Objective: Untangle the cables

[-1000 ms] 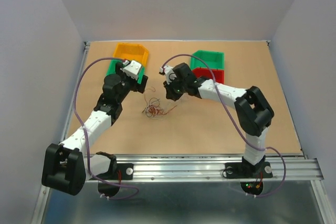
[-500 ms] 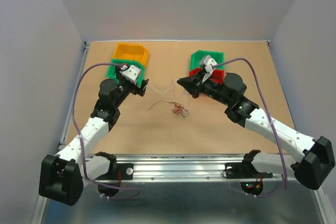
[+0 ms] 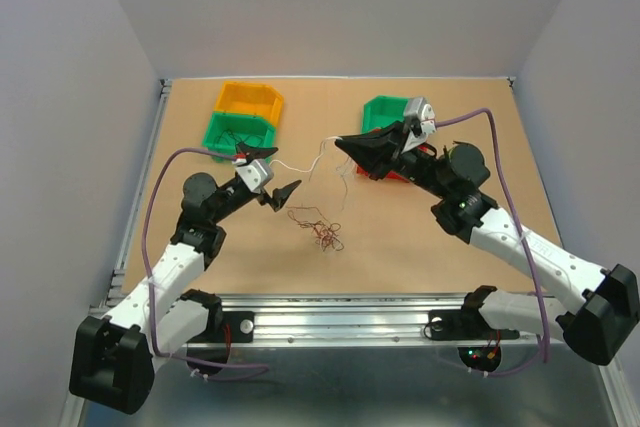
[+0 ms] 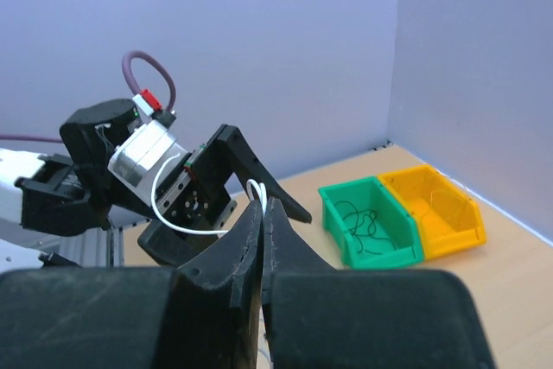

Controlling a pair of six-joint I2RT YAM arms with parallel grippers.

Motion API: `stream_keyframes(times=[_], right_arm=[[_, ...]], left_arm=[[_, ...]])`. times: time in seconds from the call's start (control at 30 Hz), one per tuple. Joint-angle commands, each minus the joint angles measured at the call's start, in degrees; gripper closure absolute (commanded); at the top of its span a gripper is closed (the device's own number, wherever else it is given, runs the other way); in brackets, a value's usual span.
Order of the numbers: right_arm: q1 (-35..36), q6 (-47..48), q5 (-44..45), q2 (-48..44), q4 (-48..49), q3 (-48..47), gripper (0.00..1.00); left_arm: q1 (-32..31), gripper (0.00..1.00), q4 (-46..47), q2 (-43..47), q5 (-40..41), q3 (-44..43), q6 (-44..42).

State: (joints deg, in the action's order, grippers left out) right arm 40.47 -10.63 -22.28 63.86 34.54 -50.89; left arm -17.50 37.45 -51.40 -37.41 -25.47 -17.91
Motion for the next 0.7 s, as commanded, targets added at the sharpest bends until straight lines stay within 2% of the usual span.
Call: stream_keyframes(times=[0.0, 0.17, 0.43, 0.57, 0.67], right_arm=[[0.05, -2.99, 0.83, 0.31, 6.23, -5.79, 0.99], [0.05, -3.51, 3.12, 0.13, 6.41, -11.32, 0.99], [0.14, -7.29, 2.50, 2.41, 6.41, -15.90, 0.99], [0.05, -7.65, 4.35, 3.55, 6.59, -18.01, 0.99], [0.05, -7.82, 6.46, 3.91, 6.94, -18.28, 0.99]], left_arm=[[0.27, 0.01, 11.23, -2.64, -6.88, 0.25, 4.98], [0.27, 0.01, 15.80, -5.20, -14.00, -0.45, 10.69], [0.18, 0.01, 26.61, -5.11, -16.99, -0.37, 23.70], [0.27, 0.01, 25.76, -6.35, -18.05, -0.80, 23.28], [0.18, 0.01, 24.50, -3.72, -18.40, 0.15, 21.52]])
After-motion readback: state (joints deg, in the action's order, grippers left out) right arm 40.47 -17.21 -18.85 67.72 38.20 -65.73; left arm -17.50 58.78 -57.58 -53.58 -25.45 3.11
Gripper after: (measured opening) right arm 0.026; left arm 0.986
